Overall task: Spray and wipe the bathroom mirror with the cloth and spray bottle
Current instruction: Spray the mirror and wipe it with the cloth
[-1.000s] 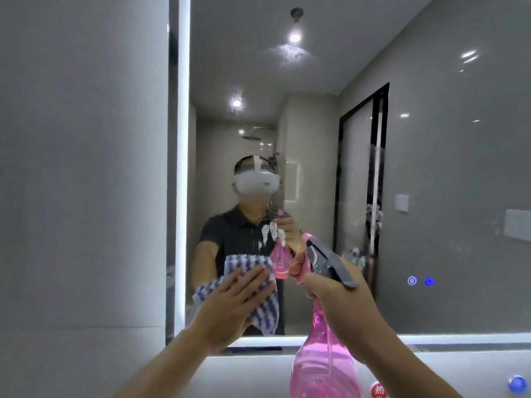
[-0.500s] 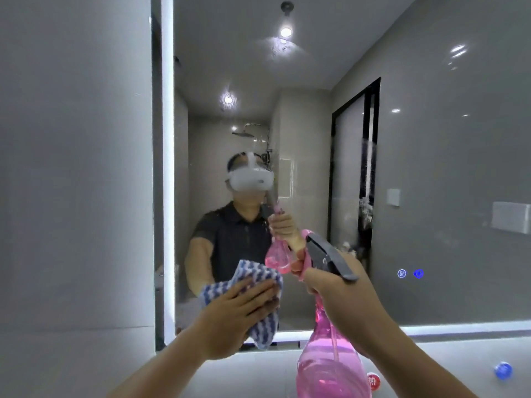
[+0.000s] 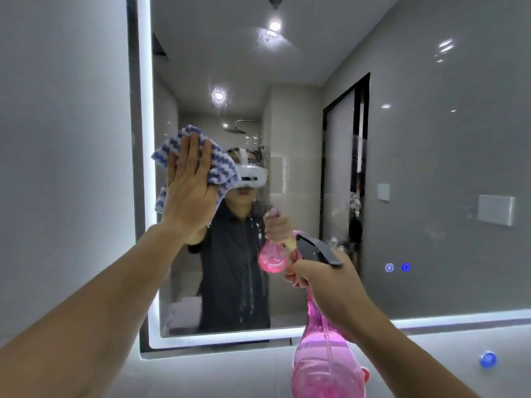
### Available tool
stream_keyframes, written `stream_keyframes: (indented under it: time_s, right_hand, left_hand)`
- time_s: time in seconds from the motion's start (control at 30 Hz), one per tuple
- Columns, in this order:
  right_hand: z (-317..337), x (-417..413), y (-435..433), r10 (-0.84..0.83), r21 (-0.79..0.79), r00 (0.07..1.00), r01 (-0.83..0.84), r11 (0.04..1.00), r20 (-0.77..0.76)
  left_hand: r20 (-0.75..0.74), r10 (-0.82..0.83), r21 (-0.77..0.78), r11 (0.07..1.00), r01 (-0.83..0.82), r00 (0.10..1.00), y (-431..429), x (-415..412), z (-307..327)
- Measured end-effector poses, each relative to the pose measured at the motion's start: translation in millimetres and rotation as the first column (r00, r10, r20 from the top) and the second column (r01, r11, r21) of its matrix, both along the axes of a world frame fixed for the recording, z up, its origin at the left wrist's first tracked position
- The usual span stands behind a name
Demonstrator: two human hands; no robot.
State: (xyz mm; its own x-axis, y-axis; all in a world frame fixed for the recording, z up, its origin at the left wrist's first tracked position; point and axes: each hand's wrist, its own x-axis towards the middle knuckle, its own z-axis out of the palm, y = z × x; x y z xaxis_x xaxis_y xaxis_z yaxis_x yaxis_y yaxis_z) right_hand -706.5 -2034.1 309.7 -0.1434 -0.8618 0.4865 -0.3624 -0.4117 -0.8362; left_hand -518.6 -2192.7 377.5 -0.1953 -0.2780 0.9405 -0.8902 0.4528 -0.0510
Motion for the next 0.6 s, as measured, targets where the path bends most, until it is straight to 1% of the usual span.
stream_keyframes:
  time_s: [0.07,0.1,0.13,0.17,0.2,0.23,0.27,0.33,0.37,0.4,0.43,0.47,0.5,0.53,0.57,0.6]
  right_hand:
    - [0.1,-0.4,-3.8,0.015,-0.036,1.0,-0.016,0.999,-0.019]
    - [0.7,0.7,-3.9,0.021,-0.048,1.0,-0.021,0.999,0.006]
    - [1.1,1.6,-3.2,0.031,-0.057,0.999,-0.028,0.998,0.037]
    - [1.3,2.9,-2.4,0.039,-0.068,0.998,-0.036,0.997,0.047]
    - [1.1,5.0,-1.2,0.047,-0.081,0.998,-0.044,0.996,0.043]
    - [-0.1,6.1,-0.1,0.05,-0.088,0.998,-0.047,0.995,0.035]
    - [-1.9,5.6,0.9,0.051,-0.096,0.998,-0.047,0.994,0.032]
    - [-4.6,1.7,4.3,0.046,-0.12,0.998,-0.042,0.992,0.031]
    - [-5.5,-1.9,6.0,0.047,-0.13,0.998,-0.042,0.991,0.034]
    - [-6.5,-6.2,7.3,0.04,-0.133,0.999,-0.036,0.991,0.032]
    - [-6.6,-8.8,9.6,0.029,-0.134,0.999,-0.025,0.991,0.034]
    - [-7.0,-11.0,11.0,0.027,-0.128,0.999,-0.021,0.992,0.042]
    - [-6.3,-12.3,13.8,0.029,-0.113,0.999,-0.024,0.993,0.046]
    - [-6.6,-14.9,15.7,0.034,-0.102,0.998,-0.029,0.994,0.049]
    - [-6.2,-16.7,17.9,0.026,-0.099,0.999,-0.022,0.995,0.045]
    - [-6.8,-19.1,20.1,0.006,-0.102,1.0,-0.004,0.995,0.026]
  left_hand:
    - [-0.031,0.018,0.015,1.0,-0.018,0.999,-1.8,-14.2,0.9]
    - [0.006,0.022,0.007,1.0,-0.022,1.0,-2.2,-23.5,-5.3]
    - [0.101,0.028,-0.02,0.999,-0.026,0.995,-3.2,-32.7,-19.5]
    - [0.245,0.024,-0.053,0.999,-0.011,0.969,-4.6,-41.6,-43.5]
    - [0.419,0.002,-0.065,0.998,0.027,0.908,-4.3,-48.0,-75.7]
    - [0.584,-0.019,-0.053,0.997,0.061,0.812,-2.0,-49.5,-112.8]
    - [0.712,-0.024,-0.037,0.997,0.071,0.702,0.0,-46.8,-150.0]
    - [0.867,-0.016,-0.008,0.999,0.045,0.498,1.1,-31.1,-207.3]
    - [0.907,-0.026,0.011,0.999,0.038,0.421,-0.1,-23.1,-221.2]
    - [0.92,-0.045,0.033,0.999,0.037,0.39,-2.2,-17.5,-221.0]
    - [0.906,-0.065,0.049,0.998,0.049,0.418,-4.1,-14.1,-210.2]
    - [0.867,-0.075,0.049,0.997,0.066,0.493,-4.0,-13.2,-192.0]
    - [0.788,-0.068,0.013,0.995,0.094,0.612,-3.6,-14.2,-169.0]
    - [0.679,-0.033,-0.057,0.994,0.097,0.733,-4.7,-13.8,-137.6]
    - [0.569,0.032,-0.164,0.984,0.075,0.822,-7.6,-11.0,-99.3]
    - [0.439,0.091,-0.219,0.976,0.008,0.894,-8.2,-8.1,-58.2]
